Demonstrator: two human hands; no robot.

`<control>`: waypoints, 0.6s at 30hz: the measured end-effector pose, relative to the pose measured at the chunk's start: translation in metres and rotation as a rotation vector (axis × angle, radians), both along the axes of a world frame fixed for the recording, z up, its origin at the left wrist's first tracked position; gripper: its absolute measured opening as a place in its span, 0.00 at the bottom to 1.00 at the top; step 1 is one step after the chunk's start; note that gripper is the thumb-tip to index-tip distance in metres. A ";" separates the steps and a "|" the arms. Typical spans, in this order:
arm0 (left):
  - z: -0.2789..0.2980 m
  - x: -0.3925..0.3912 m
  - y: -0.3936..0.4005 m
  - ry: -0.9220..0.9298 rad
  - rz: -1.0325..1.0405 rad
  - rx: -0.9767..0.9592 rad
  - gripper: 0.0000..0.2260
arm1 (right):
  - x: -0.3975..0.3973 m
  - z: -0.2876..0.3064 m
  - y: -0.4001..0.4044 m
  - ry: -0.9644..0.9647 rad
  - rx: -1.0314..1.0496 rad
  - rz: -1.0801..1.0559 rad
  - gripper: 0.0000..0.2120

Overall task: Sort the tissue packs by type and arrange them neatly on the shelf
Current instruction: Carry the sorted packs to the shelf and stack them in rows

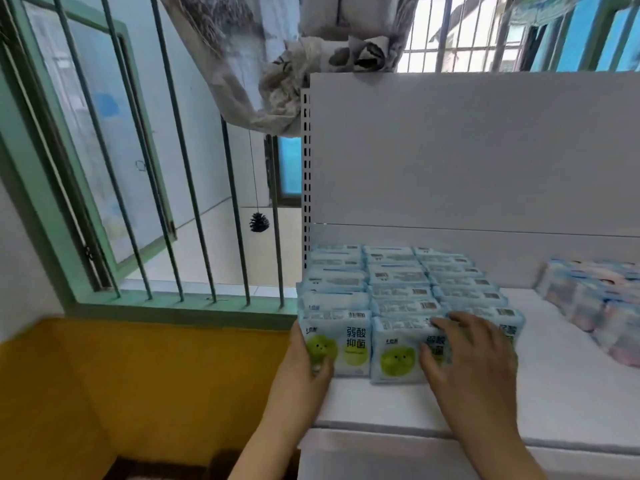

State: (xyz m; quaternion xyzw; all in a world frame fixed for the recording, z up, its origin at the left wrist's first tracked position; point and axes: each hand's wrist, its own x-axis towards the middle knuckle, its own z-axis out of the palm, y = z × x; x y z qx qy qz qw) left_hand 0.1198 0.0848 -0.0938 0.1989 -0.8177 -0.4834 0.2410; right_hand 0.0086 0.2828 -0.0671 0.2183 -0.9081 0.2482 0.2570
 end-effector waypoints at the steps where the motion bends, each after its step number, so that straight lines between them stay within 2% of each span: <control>1: 0.000 -0.002 0.001 -0.003 -0.008 -0.016 0.27 | 0.002 0.001 -0.001 -0.015 0.026 -0.025 0.22; 4: 0.007 -0.001 -0.001 0.025 -0.082 0.071 0.27 | 0.004 0.004 -0.005 -0.018 0.104 -0.007 0.24; 6: 0.017 0.003 -0.007 0.088 -0.118 0.275 0.24 | 0.003 0.012 -0.012 -0.031 0.093 0.056 0.26; 8: 0.023 0.005 -0.016 0.127 -0.052 0.445 0.21 | 0.004 0.025 -0.022 -0.083 0.000 0.175 0.22; 10: 0.021 0.000 -0.032 0.122 0.088 0.365 0.18 | -0.002 0.036 -0.035 -0.088 -0.047 0.316 0.18; 12: 0.019 -0.004 -0.046 0.099 0.167 0.254 0.14 | -0.014 0.050 -0.053 -0.096 -0.004 0.431 0.16; 15: 0.022 -0.009 -0.055 -0.015 0.056 0.180 0.09 | -0.036 0.074 -0.083 -0.196 0.258 0.575 0.14; 18: 0.027 -0.009 -0.062 -0.139 -0.020 0.099 0.09 | -0.049 0.086 -0.111 -0.268 0.531 0.650 0.13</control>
